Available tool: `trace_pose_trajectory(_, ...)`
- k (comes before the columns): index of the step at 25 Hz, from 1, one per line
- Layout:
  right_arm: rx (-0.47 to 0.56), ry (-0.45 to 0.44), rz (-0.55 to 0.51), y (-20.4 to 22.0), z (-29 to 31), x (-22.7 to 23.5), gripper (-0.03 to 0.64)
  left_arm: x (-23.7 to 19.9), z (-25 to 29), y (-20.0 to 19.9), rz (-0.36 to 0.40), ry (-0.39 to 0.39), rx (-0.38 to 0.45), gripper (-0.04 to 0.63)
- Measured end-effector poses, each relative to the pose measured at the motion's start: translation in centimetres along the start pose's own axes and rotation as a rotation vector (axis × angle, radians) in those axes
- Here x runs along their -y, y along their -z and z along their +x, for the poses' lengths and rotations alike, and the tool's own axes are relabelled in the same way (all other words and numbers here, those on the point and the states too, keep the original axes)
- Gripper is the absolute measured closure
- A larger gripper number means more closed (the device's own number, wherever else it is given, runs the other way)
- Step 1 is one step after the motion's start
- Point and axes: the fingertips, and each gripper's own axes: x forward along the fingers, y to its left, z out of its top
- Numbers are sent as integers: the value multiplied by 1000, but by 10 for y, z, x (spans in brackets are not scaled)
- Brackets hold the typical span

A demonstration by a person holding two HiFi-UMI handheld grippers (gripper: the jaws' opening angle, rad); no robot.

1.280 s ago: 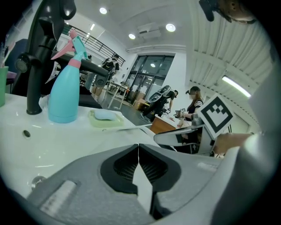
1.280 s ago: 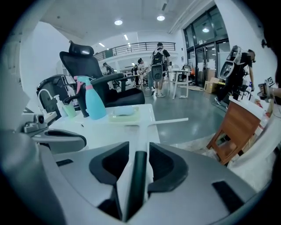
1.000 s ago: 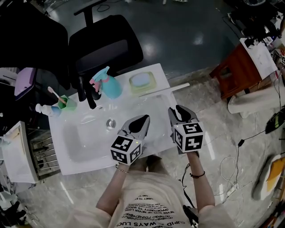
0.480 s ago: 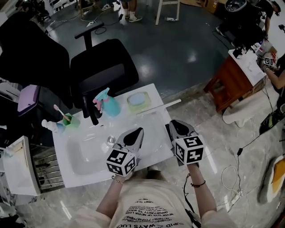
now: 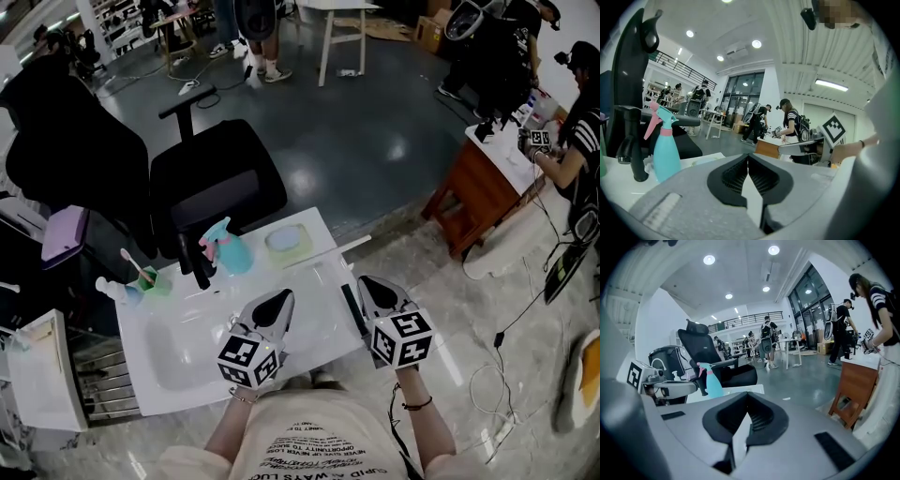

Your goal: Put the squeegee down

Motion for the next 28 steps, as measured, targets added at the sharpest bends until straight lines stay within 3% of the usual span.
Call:
trace_pose_trajectory(12,126,2,50,-19,-23,5,612,-6,-16,-9,17,-39,40,572)
trace_pose_trajectory(28,179,17,59,-29,-34,3,612,-14,-25,-13,18,-71,67,572)
